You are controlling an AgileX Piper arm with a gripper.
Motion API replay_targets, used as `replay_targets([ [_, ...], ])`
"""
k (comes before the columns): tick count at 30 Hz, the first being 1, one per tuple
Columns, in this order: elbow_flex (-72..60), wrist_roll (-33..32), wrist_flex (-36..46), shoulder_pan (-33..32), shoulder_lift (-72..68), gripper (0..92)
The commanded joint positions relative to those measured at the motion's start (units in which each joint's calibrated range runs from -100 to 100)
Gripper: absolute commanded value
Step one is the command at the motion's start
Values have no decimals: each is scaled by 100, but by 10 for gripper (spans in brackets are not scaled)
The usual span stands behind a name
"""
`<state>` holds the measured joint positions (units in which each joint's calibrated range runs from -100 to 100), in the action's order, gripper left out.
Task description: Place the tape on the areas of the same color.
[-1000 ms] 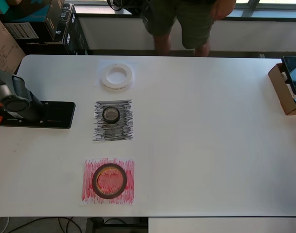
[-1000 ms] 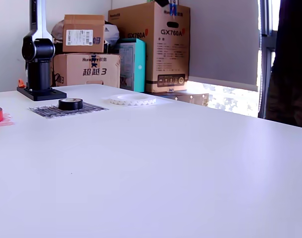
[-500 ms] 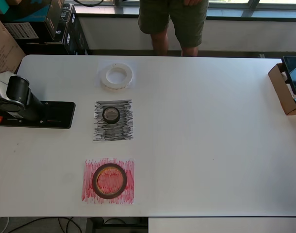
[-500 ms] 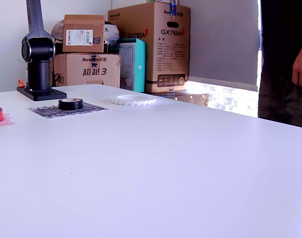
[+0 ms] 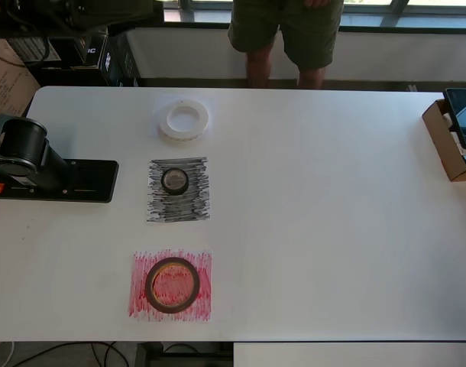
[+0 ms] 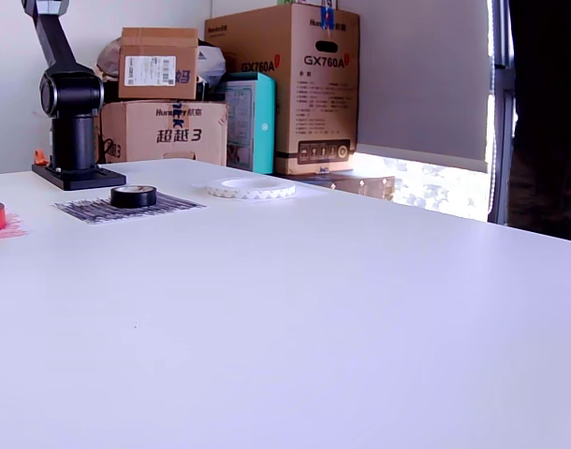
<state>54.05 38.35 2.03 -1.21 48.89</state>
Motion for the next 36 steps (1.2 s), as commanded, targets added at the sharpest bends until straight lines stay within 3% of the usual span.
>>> replay_targets([
  [1, 3559, 28, -191, -15, 2716, 830],
  [6, 4486, 28, -182, -39, 4166, 830],
  [11, 4559, 28, 463, -173, 4858, 830],
  [21, 4559, 28, 1786, -662, 5036, 830],
  [36, 4541, -29, 1812, -844, 5027, 830],
])
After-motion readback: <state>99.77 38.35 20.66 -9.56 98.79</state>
